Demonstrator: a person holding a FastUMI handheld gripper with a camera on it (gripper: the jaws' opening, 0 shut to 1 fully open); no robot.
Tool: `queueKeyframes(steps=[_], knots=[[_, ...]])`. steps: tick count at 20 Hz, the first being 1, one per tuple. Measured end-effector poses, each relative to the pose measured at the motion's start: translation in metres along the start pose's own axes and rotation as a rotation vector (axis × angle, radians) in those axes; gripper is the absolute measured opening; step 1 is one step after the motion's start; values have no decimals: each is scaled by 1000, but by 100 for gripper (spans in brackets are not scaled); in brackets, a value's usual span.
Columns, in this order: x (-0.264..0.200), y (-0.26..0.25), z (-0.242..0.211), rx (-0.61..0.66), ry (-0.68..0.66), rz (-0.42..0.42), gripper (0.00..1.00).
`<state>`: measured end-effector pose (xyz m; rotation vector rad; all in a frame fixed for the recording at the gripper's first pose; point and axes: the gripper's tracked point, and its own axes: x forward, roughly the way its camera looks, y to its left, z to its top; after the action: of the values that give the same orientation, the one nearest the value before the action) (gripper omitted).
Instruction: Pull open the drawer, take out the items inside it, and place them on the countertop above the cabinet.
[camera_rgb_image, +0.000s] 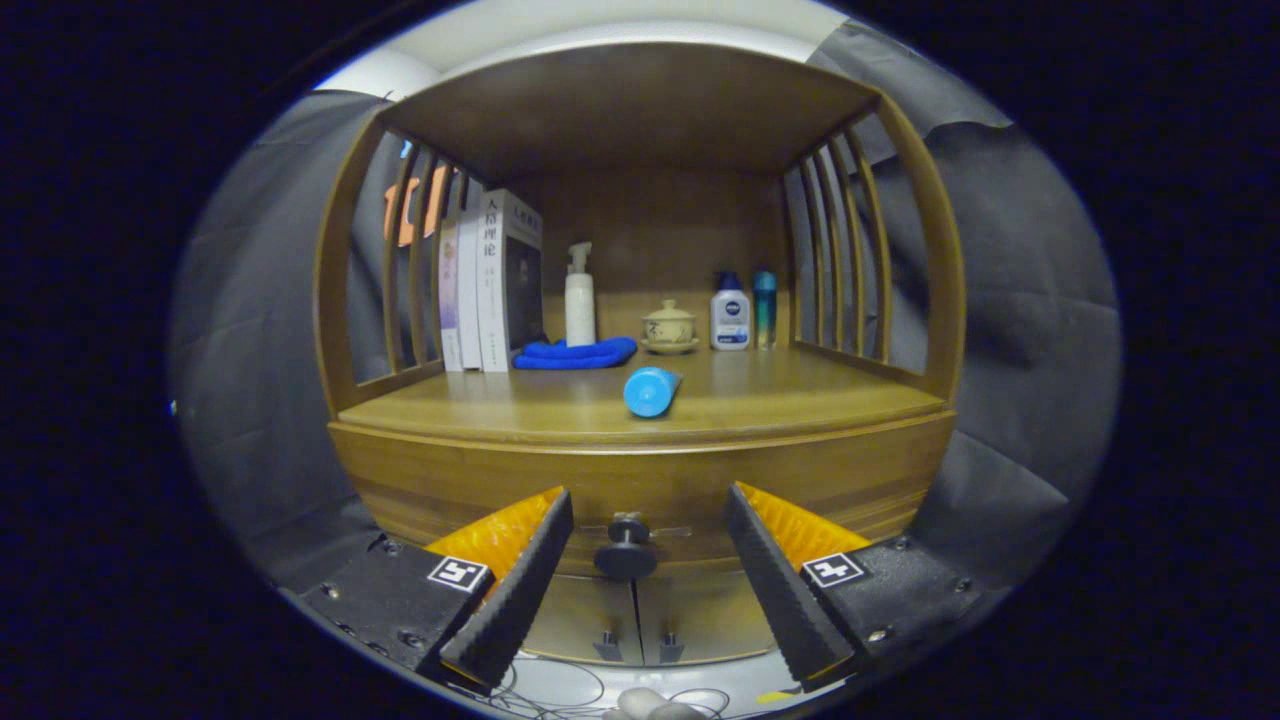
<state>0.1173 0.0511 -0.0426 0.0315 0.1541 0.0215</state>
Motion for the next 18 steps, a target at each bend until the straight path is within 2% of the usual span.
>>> queueKeyframes(steps=[5,8,12,18], knots=[[-78,-19,27,-25,-87,-3,99],[-104,-39,37,-28,-138,-22,99],[-112,-67,38,19,-162,-62,99],[-109,-73,34,56,-149,-21,99]])
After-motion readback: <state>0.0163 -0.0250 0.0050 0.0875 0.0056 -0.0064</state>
